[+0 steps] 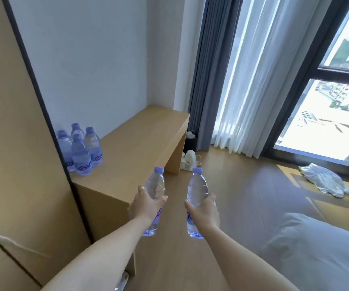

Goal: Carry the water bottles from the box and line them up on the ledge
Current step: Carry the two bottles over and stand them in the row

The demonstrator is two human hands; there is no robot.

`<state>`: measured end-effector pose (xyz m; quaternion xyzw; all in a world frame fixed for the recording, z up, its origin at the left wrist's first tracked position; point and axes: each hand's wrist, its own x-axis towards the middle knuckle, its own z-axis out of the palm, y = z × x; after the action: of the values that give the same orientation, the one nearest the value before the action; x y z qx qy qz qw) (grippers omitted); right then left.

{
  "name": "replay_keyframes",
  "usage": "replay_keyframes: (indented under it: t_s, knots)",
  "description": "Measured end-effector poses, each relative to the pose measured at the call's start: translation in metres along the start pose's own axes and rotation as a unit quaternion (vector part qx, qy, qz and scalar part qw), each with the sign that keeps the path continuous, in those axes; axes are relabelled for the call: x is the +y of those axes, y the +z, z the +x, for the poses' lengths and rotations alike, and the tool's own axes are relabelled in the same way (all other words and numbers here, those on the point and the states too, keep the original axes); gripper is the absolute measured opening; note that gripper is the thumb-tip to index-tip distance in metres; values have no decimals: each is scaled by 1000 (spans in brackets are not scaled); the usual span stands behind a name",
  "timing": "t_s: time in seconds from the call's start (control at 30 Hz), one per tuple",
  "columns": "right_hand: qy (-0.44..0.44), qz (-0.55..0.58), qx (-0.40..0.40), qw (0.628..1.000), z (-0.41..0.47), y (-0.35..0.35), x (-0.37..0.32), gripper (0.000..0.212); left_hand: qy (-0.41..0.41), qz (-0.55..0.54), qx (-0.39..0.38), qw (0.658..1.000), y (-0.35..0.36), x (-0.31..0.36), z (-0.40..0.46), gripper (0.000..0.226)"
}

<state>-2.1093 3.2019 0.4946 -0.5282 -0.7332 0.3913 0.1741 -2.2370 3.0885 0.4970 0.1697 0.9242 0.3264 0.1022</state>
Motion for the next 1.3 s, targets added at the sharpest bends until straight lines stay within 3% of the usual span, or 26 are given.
replay_keyframes:
  t_s: [0.13,0.43,0.73,1.07,1.3]
  knots:
    - [-9,16,6,1000,72,12,-39,53,9,11,-3,1000,7,34,82,69]
    - [-53,9,-77,996,211,65,-95,50,-89,-11,19,996,29,71,208,61]
    - [-136,-29,-194,971,330,121,-166,50,-208,-31,136,968,39,81,294,72]
    - [-258,-36,-369,892,320,201,-213,52,-338,-100,260,899,16,39,304,62]
    - [-264,-17,-458,849,286,258,-251,58,-313,-244,342,852,-15,-14,303,63]
